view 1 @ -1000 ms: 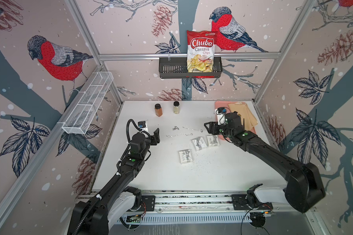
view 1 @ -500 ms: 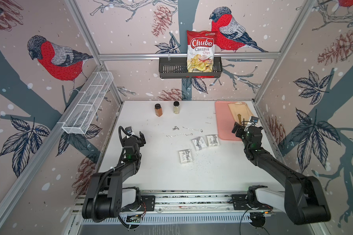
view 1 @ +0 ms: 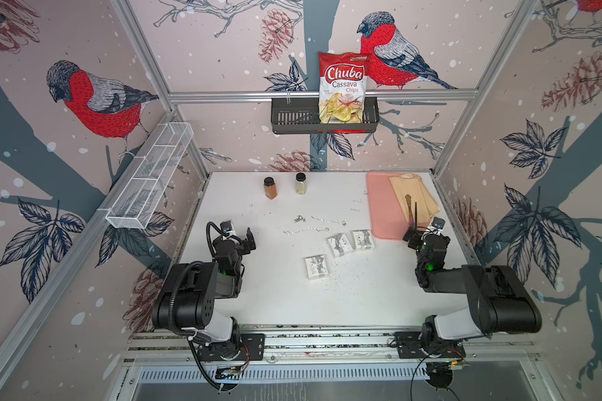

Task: Take the necklace out of the lift-off lid jewelry box
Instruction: Reset both arms

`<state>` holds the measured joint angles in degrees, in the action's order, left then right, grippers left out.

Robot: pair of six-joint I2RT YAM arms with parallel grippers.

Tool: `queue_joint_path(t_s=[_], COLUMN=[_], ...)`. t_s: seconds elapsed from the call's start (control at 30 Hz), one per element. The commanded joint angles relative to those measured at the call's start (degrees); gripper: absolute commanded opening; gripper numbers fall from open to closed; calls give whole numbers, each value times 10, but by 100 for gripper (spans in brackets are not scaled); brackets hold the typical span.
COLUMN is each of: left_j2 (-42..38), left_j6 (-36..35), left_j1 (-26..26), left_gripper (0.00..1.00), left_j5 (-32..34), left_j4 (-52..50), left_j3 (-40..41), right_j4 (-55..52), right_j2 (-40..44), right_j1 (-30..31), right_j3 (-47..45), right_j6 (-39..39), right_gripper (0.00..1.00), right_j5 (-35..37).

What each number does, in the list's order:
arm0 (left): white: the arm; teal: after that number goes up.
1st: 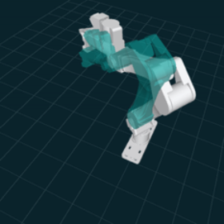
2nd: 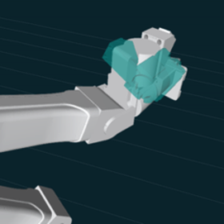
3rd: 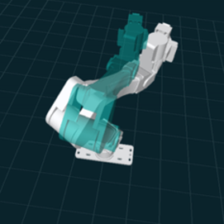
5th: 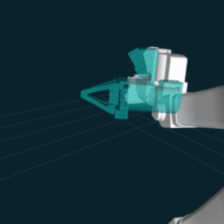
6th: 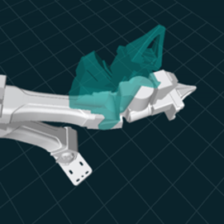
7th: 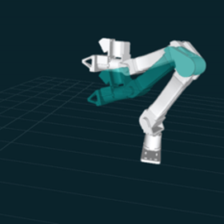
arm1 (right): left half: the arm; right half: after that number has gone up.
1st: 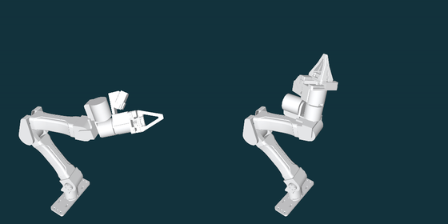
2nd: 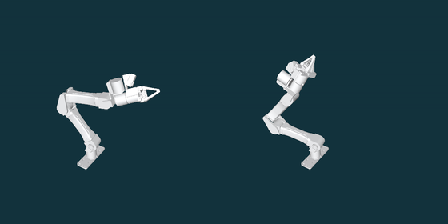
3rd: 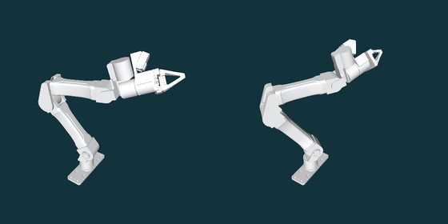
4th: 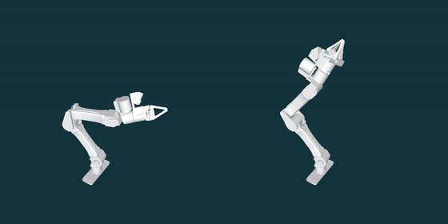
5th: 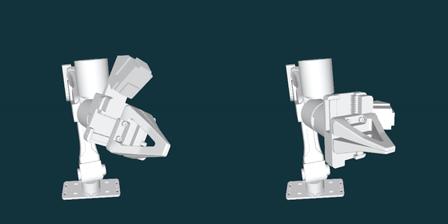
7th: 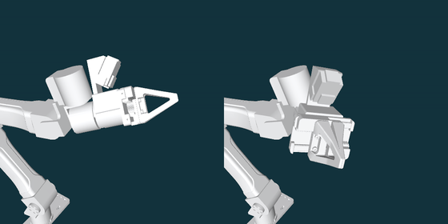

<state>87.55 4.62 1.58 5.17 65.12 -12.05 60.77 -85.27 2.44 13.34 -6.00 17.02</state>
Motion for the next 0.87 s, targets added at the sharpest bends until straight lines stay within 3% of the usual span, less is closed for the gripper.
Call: queue_joint_path(t_s=[0.0, 0.1, 0.83], left_j2=[-20, -9, -16], left_j6=[2, -16, -21], left_j1=[0, -3, -17], left_gripper=[98, 98, 98], left_j5=[-10, -15, 7], left_j4=[7, 40, 0], left_j3=[-25, -19, -36], right_j4=[91, 89, 85], right_j2=[-8, -10, -7], right_j1=[7, 6, -2], right_j3=[-4, -2, -2], right_j6=[17, 15, 9], right_gripper=[100, 100, 100], right_j5=[-18, -21, -30])
